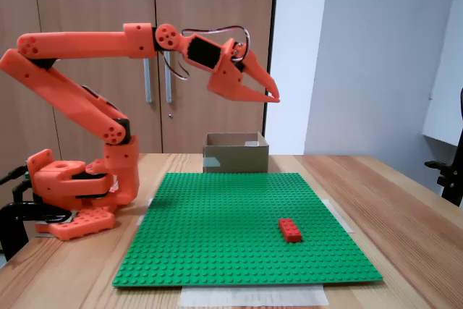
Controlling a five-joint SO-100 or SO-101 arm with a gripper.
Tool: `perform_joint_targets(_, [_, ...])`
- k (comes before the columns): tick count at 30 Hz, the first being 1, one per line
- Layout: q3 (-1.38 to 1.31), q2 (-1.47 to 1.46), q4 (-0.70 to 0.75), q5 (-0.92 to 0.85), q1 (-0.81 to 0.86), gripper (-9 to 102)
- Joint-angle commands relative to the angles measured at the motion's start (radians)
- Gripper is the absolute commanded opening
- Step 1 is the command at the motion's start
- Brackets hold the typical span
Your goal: Pick the yellow lego block and put it in the box.
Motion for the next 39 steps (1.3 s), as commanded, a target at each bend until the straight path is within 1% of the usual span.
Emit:
perform_joint_targets(1, [0.012, 0.066, -0.011, 0.031, 0.048, -1])
perform_joint_targets(8, [0.143, 0.21, 0.008, 0.077, 0.112, -1])
perform_joint_targets(10, [0.199, 0.261, 0.009, 0.071, 0.115, -1])
perform_joint_targets(11, [0.291, 0.337, 0.021, 0.058, 0.118, -1])
perform_joint_targets(21, [0.531, 0.571, 0.071, 0.061, 0.115, -1])
perform_joint_targets(25, [0.614, 0.666, 0.118, 0.051, 0.12, -1])
perform_joint_targets(39, [0.828, 0.801, 0.215, 0.095, 0.137, -1])
